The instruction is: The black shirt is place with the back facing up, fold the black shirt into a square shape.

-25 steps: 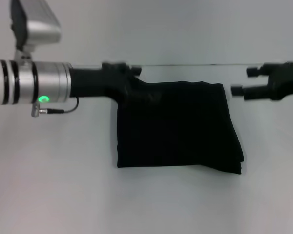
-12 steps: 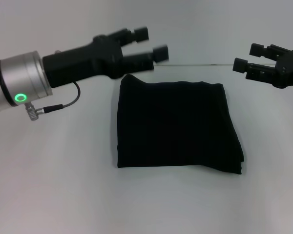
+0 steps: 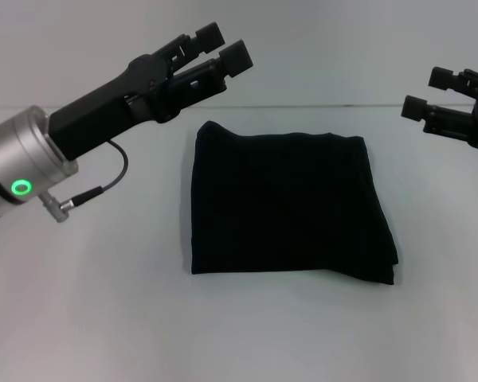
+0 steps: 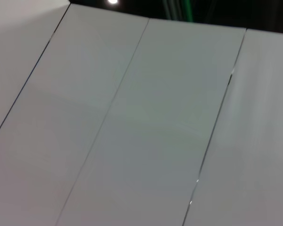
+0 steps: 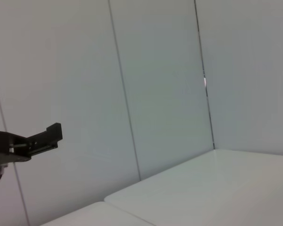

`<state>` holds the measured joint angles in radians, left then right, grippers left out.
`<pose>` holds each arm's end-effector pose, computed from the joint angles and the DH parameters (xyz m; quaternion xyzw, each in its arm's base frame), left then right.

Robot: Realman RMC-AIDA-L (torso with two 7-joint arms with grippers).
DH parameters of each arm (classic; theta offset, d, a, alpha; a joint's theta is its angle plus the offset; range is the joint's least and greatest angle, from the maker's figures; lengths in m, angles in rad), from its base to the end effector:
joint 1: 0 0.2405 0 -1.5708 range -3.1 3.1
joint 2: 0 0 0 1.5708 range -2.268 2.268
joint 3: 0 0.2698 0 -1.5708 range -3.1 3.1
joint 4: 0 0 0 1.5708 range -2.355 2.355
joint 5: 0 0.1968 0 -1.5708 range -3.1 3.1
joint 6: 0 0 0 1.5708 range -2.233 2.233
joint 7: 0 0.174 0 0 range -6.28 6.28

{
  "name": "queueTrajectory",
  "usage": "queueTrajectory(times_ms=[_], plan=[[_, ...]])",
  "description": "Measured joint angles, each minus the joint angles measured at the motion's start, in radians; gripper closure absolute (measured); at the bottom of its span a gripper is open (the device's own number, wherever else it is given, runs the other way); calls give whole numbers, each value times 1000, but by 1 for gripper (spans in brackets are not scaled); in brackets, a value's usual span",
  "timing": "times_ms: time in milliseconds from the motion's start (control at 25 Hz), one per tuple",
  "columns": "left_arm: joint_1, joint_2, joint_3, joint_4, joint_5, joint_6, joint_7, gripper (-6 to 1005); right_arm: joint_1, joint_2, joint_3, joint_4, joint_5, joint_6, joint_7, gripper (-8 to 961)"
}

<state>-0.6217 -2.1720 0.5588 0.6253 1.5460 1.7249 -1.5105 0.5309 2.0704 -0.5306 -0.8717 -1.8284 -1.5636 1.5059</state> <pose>-0.1532 0.3562 0.0082 -0.8108 -0.2093 -0.5368 0.1031 0.2301 0.3756 0.0524 -0.8849 0.1987 0.3340 0.2566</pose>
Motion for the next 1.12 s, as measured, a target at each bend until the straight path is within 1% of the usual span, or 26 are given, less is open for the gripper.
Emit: queueTrajectory(times_ms=[160, 280, 520, 720, 1120], plan=[[1, 0, 1, -8, -14, 31, 5, 50, -3, -10, 4, -6, 6, -42, 5, 59], [0, 0, 2, -9, -11, 30, 12, 50, -4, -14, 9, -8, 5, -56, 11, 59], [-10, 0, 21, -10, -15, 48, 99, 50, -9, -12, 41, -9, 12, -67, 14, 58], [-19, 1, 21, -11, -16, 48, 109, 50, 0, -13, 63, -11, 26, -83, 14, 58], [-48, 6, 47, -24, -22, 60, 129, 49, -1, -13, 67, -2, 80, -85, 1, 58]])
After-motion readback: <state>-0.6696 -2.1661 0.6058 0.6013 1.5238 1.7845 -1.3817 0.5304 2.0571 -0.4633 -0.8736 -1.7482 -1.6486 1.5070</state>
